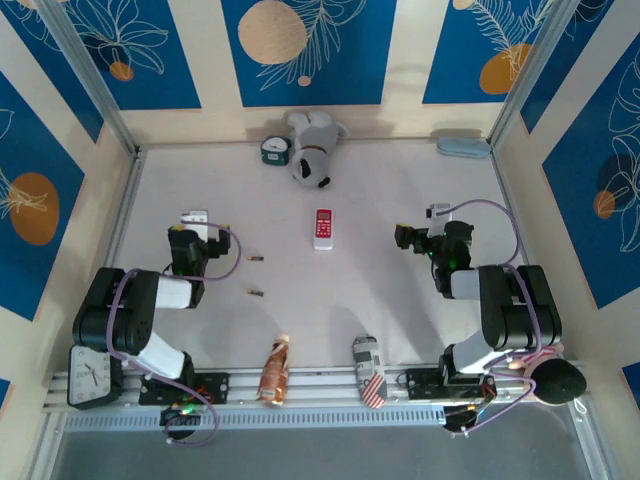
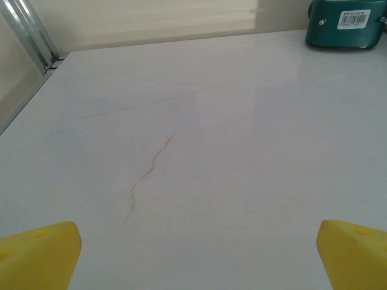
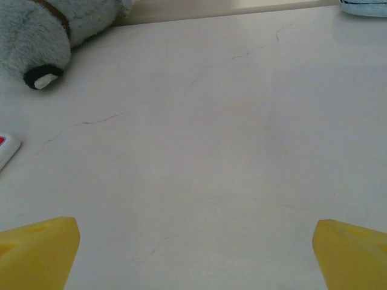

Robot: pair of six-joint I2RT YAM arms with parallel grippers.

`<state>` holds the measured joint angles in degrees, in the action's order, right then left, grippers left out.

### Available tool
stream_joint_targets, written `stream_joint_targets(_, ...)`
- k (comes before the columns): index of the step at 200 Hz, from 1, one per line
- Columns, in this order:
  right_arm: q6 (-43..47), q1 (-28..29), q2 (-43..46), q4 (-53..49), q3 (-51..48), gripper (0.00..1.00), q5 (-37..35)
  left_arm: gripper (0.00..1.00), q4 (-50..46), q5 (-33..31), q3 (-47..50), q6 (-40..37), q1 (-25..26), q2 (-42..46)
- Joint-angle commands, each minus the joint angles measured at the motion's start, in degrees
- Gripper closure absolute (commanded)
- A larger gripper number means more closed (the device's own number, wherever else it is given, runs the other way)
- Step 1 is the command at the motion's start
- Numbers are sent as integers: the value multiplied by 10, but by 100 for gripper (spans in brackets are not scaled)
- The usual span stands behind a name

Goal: Load the batteries into the remote control

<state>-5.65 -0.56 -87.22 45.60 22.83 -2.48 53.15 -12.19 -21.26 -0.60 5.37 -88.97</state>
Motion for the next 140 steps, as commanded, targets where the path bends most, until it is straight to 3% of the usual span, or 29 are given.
stream_joint_targets(1, 4, -1, -1, 1, 13, 1, 7, 0, 16, 9, 6, -7, -2, -2)
stream_joint_targets(140, 0, -7, 0, 2, 13, 1, 18, 0, 16, 9, 6, -8, -2, -2)
